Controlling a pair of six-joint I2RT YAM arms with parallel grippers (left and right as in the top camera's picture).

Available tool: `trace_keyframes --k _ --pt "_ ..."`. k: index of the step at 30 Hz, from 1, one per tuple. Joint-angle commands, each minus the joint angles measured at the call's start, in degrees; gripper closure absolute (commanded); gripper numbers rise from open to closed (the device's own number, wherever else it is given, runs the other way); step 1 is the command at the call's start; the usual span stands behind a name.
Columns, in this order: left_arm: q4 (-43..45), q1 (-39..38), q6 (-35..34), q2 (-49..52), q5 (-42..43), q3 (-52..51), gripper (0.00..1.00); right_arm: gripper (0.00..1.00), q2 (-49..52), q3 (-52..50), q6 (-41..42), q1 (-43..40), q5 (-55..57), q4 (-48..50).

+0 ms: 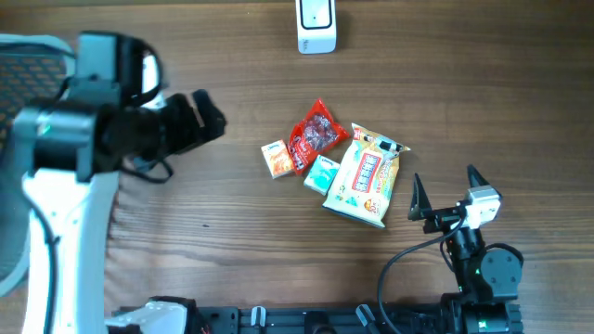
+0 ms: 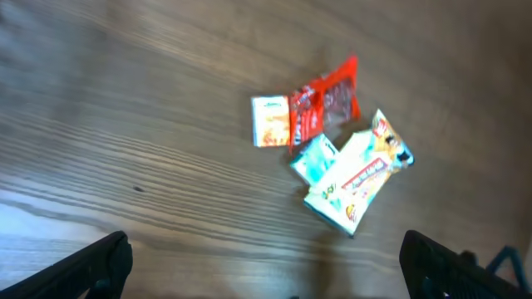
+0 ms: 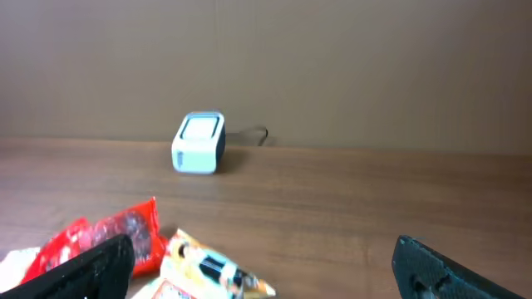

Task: Scan the item barcode
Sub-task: 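Move right gripper to cream snack bag and grasp it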

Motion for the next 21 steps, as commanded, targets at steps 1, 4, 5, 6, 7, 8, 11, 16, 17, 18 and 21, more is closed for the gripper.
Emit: trace_keyframes --k 1,4,5,6,7,8,11,16,17,18,21 --pt "1.09 -3.06 0.09 4.61 1.20 -0.37 0.00 0.00 -0.31 -0.07 18.34 0.07 -11.54 8.17" --pt "1.44 -3.52 0.09 8.94 1.20 -0.37 0.00 0.00 -0.31 -0.04 57.16 0.07 -16.04 13.20" --pt "1.46 -3.52 0.09 9.70 1.20 -0.37 0.00 0.00 -0.31 -0.04 60.61 0.07 -17.38 14.73" --pt "1.46 -3.52 0.09 10.58 1.20 -0.37 0.00 0.00 -0.31 -0.04 60.13 0.07 -18.40 21.66" --pt "1.46 -3.52 0.09 11.02 1.20 -0.37 0.00 0.00 -0.20 0.15 56.76 0.07 -17.73 28.87" --pt "1.46 -3.52 0.09 11.21 1.20 -0.37 0.00 0.00 0.31 2.08 52.39 0.07 -16.52 33.88" --pt "1.46 -3.52 0.09 11.21 1.20 -0.37 0.00 0.00 9.27 21.24 35.85 0.07 -19.71 15.19" --pt "1.46 -3.52 0.09 11.21 1.20 -0.37 0.00 0.00 44.89 64.52 8.85 0.09 -27.39 -34.95" --pt "1.46 -3.52 0.09 11.21 1.20 -0.37 0.00 0.00 51.15 72.00 6.73 0.09 -27.39 -43.43" --pt "1.99 -3.52 0.09 11.21 1.20 -0.37 0.00 0.00 58.90 80.26 5.46 0.09 -27.36 -53.33" --pt "3.52 -3.52 0.09 11.21 1.20 -0.37 0.00 0.00 71.63 86.20 9.84 0.07 -27.34 -63.19"
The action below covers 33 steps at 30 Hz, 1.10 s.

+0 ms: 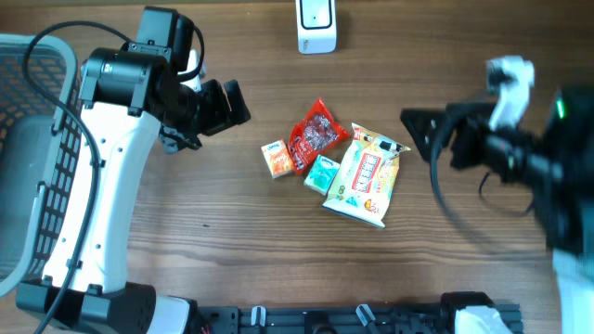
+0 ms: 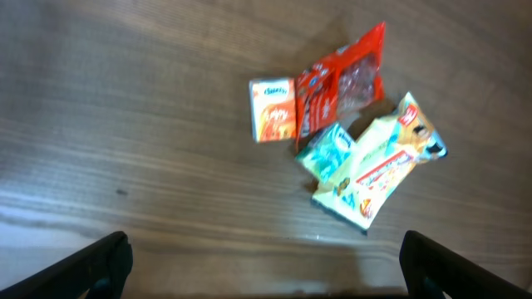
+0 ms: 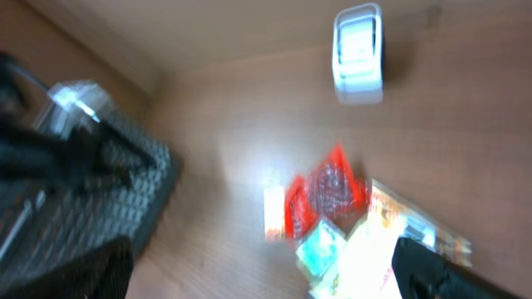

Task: Scan the item barcode
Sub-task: 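Move right gripper to cream snack bag and grasp it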

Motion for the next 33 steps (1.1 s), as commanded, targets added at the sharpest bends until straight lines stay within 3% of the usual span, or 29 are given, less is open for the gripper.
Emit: trace_keyframes --k 1,8,13,17,21,26,27,28,29,33 --pt "0.57 -0.20 0.09 0.00 0.48 -0.02 0.00 0.00 12.74 3.13 -0.50 0.04 -0.26 -5.16" --pt "0.57 -0.20 0.09 0.00 0.48 -0.02 0.00 0.00 42.49 0.07 4.24 7.19 9.79 -4.48" --pt "0.57 -0.20 0.09 0.00 0.48 -0.02 0.00 0.00 52.19 -2.49 18.91 13.70 27.02 -1.20" --pt "0.57 -0.20 0.09 0.00 0.48 -0.02 0.00 0.00 44.85 -0.46 20.06 13.64 35.50 -5.46" --pt "0.57 -0.20 0.09 0.00 0.48 -0.02 0.00 0.00 28.30 -0.02 16.85 13.62 36.02 -7.30" --pt "0.57 -0.20 0.09 0.00 0.48 -0.02 0.00 0.00 21.75 -0.02 17.07 13.64 33.83 -4.52" --pt "0.57 -0.20 0.09 0.00 0.48 -0.02 0.00 0.63 21.97 -0.28 17.29 13.64 33.86 -5.86" --pt "0.57 -0.20 0.09 0.00 0.48 -0.02 0.00 0.84 22.08 -1.18 17.29 13.64 33.86 -6.03" --pt "0.57 -0.20 0.09 0.00 0.48 -0.02 0.00 0.96 22.18 -3.41 17.75 13.64 34.12 -5.49" --pt "0.57 -0.20 0.09 0.00 0.48 -0.02 0.00 0.96 22.27 -14.36 22.36 13.64 34.25 4.02"
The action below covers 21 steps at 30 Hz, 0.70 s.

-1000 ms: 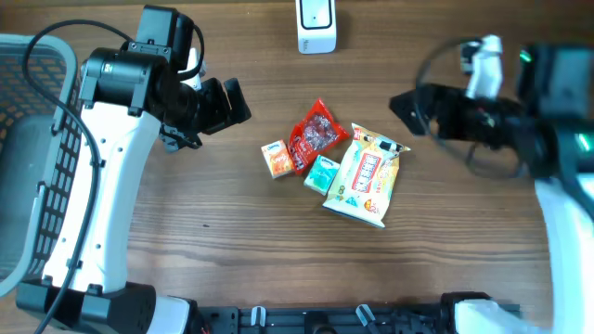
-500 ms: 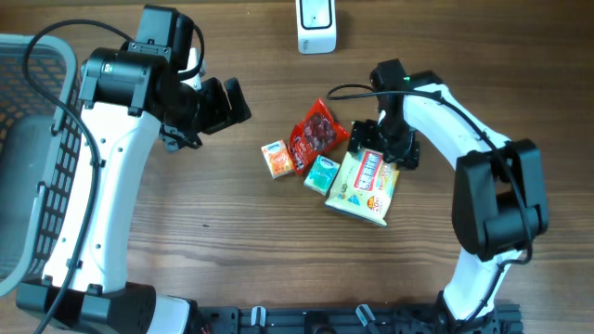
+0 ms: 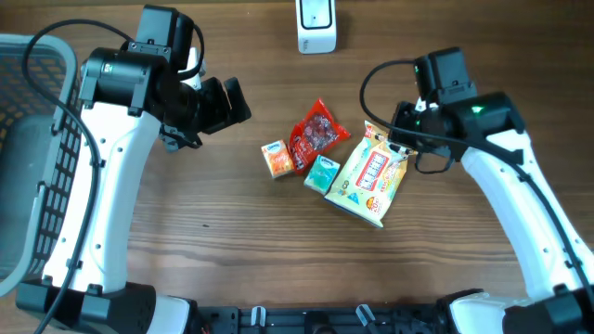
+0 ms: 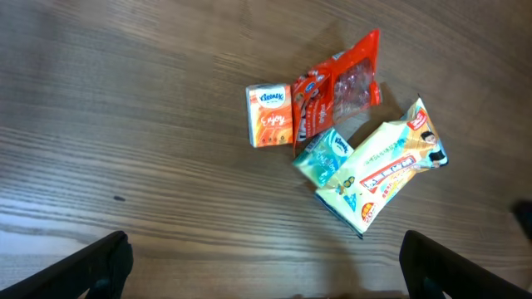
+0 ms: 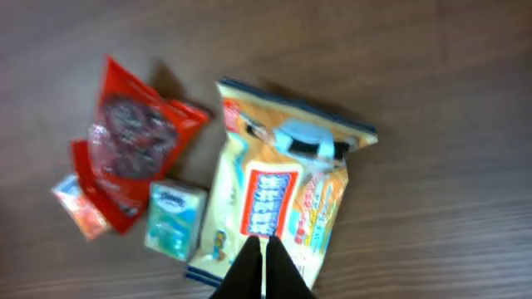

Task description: Scan the item barcode

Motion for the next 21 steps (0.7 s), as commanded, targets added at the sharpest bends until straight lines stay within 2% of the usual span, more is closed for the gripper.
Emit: trace_keyframes --k 1,5,10,12,15,19,21 --pt "0.04 -0.20 0.09 0.00 0.48 -0.02 0.00 0.96 0.70 -9.57 3.37 -0.15 0.11 8.61" --pt "0.04 -0.20 0.09 0.00 0.48 -0.02 0.00 0.96 1.77 -20.98 3.37 -0.13 -0.13 25.88" --pt "0.04 -0.20 0.09 0.00 0.48 -0.02 0.00 0.96 14.16 -21.97 2.69 -0.15 0.07 33.75" --pt "0.04 -0.20 0.09 0.00 0.48 -0.02 0.00 0.96 19.19 -21.66 2.71 -0.42 1.66 34.05" --pt "0.04 -0.20 0.09 0.00 0.48 -0.02 0.00 0.96 18.40 -16.48 -0.09 -2.38 1.92 28.26" --pt "0.04 -0.20 0.09 0.00 0.48 -0.02 0.00 0.96 15.43 0.39 -4.92 -3.52 4.87 10.45" --pt "0.04 -0.20 0.09 0.00 0.48 -0.02 0.00 0.96 13.86 7.78 -9.94 -3.48 -3.21 3.52"
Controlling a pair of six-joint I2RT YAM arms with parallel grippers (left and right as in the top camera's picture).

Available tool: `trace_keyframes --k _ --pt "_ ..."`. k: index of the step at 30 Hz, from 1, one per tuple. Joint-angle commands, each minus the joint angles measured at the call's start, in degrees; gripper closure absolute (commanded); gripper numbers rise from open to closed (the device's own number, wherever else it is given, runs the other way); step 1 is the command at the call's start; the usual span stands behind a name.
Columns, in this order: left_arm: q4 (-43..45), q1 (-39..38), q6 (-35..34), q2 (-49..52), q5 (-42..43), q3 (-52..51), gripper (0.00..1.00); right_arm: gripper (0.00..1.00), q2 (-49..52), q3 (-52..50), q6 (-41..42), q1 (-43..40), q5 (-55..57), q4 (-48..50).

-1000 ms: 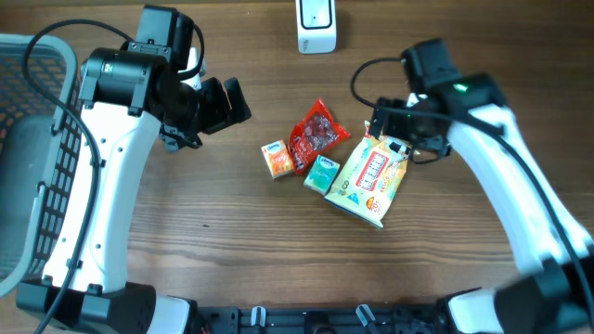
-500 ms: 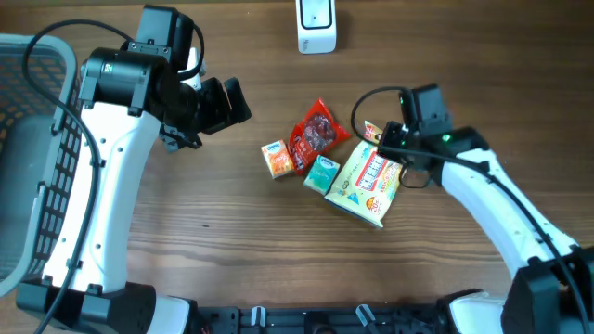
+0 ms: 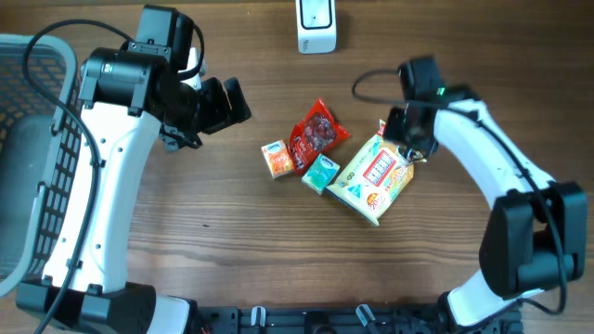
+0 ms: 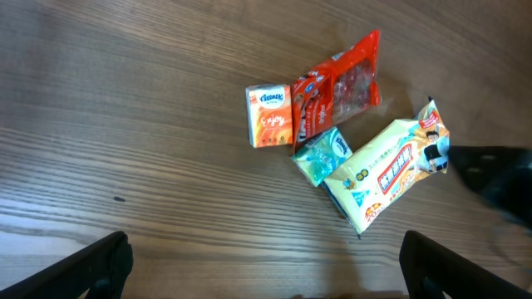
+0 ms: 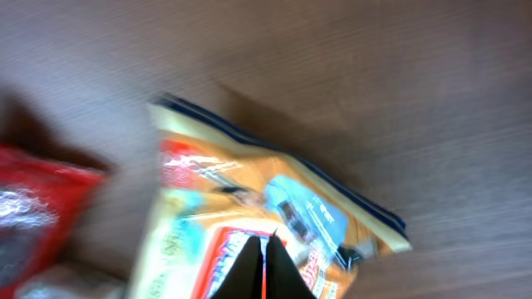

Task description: Scan the item barcode

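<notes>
A yellow wipes pack (image 3: pixel 371 181) lies tilted on the wooden table, also seen in the left wrist view (image 4: pixel 378 174). My right gripper (image 3: pixel 408 148) is down at the pack's top end. In its own view the gripper (image 5: pixel 264 241) is shut, fingertips together, right over the pack's printed face (image 5: pixel 208 208), with nothing seen between them. The white barcode scanner (image 3: pixel 316 26) stands at the table's far edge. My left gripper (image 3: pixel 232 102) hovers open to the left of the items, its fingers wide apart in its own view (image 4: pixel 266 270).
A red snack packet (image 3: pixel 316 133), a small orange tissue box (image 3: pixel 277 159) and a teal tissue pack (image 3: pixel 322 173) lie just left of the yellow pack. A dark mesh basket (image 3: pixel 28 186) sits at the left edge of the table.
The yellow pack has turned to lie more slanted, its lower end now further left. My right gripper, still shut, sits lower and closer on the pack's top end. The left arm has not moved.
First both arms were low and back, grippers open. Then the left arm stood raised over the table's left and the right arm swung in, open, from the right. Later the right gripper was shut above the yellow pack, which has since turned.
</notes>
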Motion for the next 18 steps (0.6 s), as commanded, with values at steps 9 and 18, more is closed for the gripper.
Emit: trace_keyframes --k 9,18 --pt "0.07 -0.20 0.09 0.00 0.46 -0.02 0.00 0.96 -3.50 -10.54 0.72 5.27 -18.99 -2.49" --pt "0.07 -0.20 0.09 0.00 0.46 -0.02 0.00 0.96 -3.61 -12.26 -3.28 3.15 -17.29 1.73"
